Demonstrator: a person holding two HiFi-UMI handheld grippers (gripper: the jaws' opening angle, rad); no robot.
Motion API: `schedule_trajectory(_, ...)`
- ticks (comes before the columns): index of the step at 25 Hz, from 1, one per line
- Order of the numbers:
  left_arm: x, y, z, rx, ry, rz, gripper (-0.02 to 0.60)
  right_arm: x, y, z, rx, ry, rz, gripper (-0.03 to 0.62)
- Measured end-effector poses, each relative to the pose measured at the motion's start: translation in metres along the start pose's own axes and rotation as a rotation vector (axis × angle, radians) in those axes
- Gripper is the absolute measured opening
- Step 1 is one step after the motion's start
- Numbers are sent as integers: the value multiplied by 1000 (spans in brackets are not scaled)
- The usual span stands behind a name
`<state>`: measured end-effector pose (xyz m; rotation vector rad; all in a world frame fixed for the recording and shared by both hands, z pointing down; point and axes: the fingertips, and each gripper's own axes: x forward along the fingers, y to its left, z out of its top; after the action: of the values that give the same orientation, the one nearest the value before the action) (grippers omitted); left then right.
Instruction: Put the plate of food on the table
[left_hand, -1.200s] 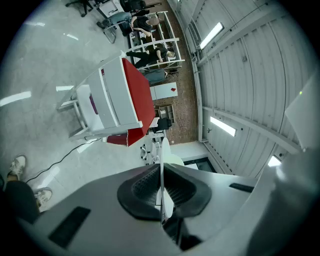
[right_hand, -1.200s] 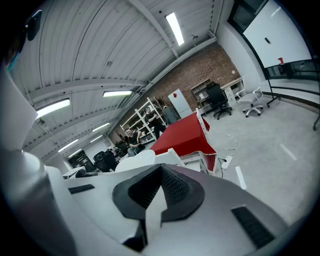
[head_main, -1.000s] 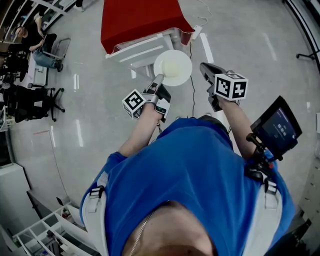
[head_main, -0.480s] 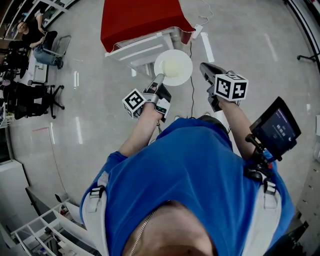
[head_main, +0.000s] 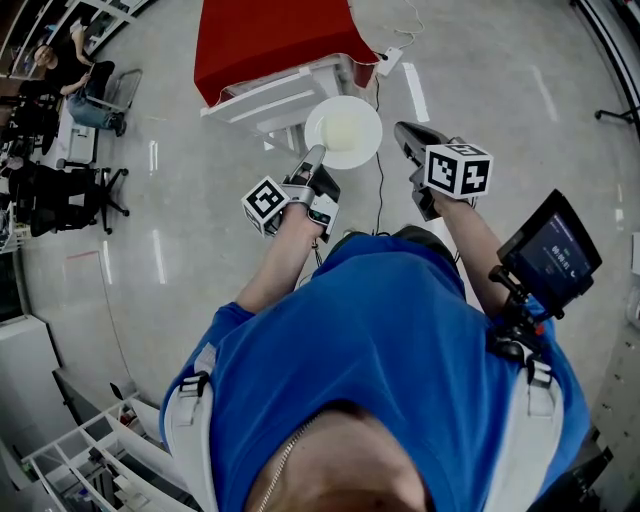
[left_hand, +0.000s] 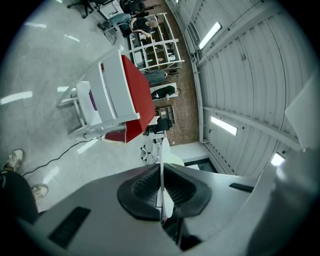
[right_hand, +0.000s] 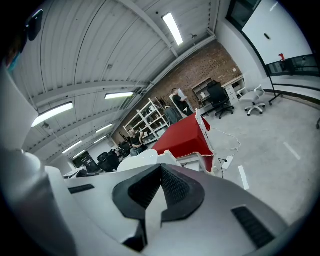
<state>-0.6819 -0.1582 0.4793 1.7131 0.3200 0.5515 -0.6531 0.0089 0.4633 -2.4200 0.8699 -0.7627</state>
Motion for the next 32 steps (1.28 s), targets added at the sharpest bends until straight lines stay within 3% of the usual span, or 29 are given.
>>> schedule_trajectory(4,20,-7,-28,7,-14,-4,15,-21,-28,9,2,-6,11,2)
schedule_trajectory(23,47,-10,-34,5,61,0,15,-25,-32,13,65,-56,32,3)
schedule_trajectory(29,127,-3,-25,-10,92,1,15,6,-87,49,78,-54,21,16)
schedule_trajectory(32,134,-5,-27,-14,107,-7,15,7,-92,51,78,-52,12,21)
